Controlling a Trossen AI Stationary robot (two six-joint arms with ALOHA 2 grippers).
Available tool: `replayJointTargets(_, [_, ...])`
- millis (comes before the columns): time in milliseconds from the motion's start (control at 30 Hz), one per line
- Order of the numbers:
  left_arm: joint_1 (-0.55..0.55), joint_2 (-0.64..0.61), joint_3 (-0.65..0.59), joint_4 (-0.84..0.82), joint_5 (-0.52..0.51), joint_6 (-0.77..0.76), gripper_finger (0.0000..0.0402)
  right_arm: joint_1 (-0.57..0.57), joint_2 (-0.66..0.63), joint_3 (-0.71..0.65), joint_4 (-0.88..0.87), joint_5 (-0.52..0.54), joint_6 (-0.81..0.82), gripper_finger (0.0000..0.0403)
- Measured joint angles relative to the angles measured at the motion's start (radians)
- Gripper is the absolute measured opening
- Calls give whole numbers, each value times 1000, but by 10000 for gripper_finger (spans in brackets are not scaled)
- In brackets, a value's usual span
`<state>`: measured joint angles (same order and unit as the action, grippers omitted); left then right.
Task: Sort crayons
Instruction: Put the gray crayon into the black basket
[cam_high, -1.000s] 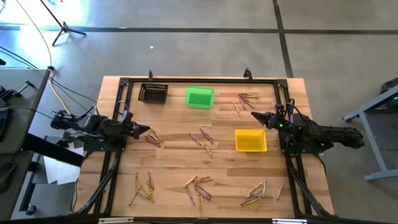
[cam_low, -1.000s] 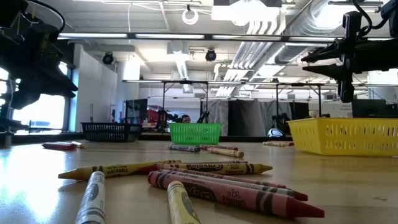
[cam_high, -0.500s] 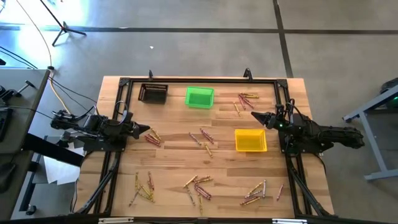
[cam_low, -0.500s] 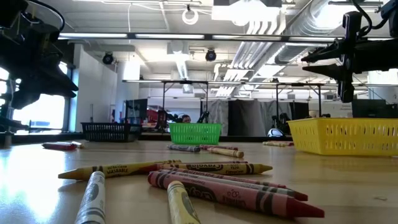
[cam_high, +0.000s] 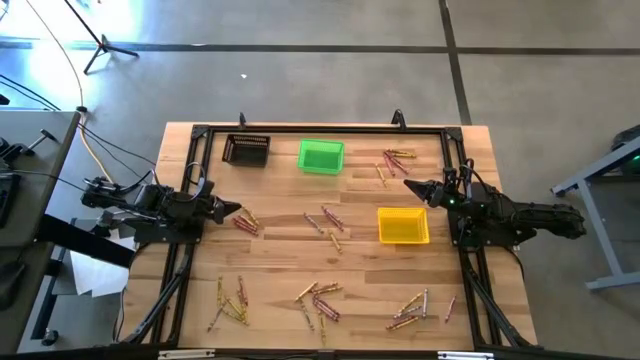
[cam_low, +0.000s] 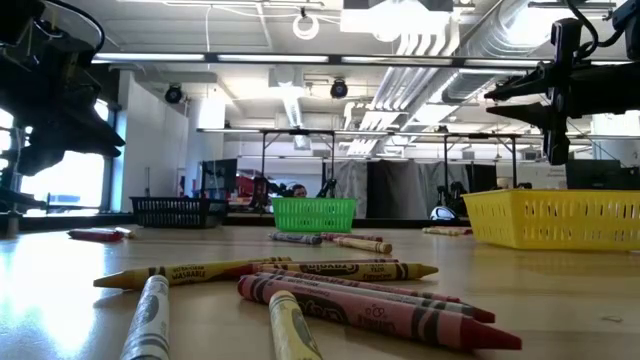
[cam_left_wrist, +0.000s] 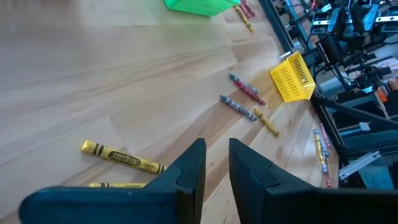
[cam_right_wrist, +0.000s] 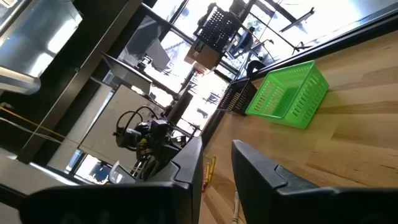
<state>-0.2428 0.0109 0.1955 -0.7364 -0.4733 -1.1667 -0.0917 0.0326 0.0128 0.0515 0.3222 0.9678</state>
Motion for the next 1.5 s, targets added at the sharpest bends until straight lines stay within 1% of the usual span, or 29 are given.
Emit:
replayJointTargets(100, [0, 0, 0, 0, -14, 4, 58, 0, 0, 0, 0, 0, 0, 71])
replayJointTargets(200, [0, 5, 3, -4, -88, 104, 58, 0, 0, 0, 0, 0, 0, 71])
replayJointTargets(267, [0, 4, 3, -4, -90, 151, 58, 0, 0, 0, 0, 0, 0, 71])
replayJointTargets(433, [0, 5, 3, -1, -99, 84, 58, 0, 0, 0, 0, 0, 0, 71])
replayJointTargets(500, [0, 6, 5, -2, -114, 105, 58, 0, 0, 0, 0, 0, 0, 71])
replayJointTargets(600, [0, 6, 12, 1, -183, 160, 58, 0, 0, 0, 0, 0, 0, 71])
replayJointTargets(700, [0, 6, 15, 18, -220, 154, 58, 0, 0, 0, 0, 0, 0, 71])
replayJointTargets(767, [0, 6, 15, 77, -217, 184, 58, 0, 0, 0, 0, 0, 0, 71])
replayJointTargets(833, [0, 6, 15, 176, -201, 266, 58, 0, 0, 0, 0, 0, 0, 71])
replayJointTargets(1033, [0, 19, 15, 615, -168, 603, 58, 0, 0, 0, 0, 0, 0, 71])
replayJointTargets(1133, [0, 43, 17, 774, -161, 703, 58, 0, 0, 0, 0, 0, 0, 71])
replayJointTargets(1200, [0, 67, 32, 802, -167, 726, 58, 0, 0, 0, 0, 0, 0, 71])
replayJointTargets(1300, [0, 138, 103, 788, -169, 724, 58, 0, 0, 0, 0, 0, 0, 71])
replayJointTargets(1367, [0, 207, 166, 761, -175, 747, 58, 0, 0, 0, 0, 0, 0, 71])
replayJointTargets(1500, [1, 376, 306, 742, -222, 858, 56, 0, 0, 0, 0, 2, -5, 71])
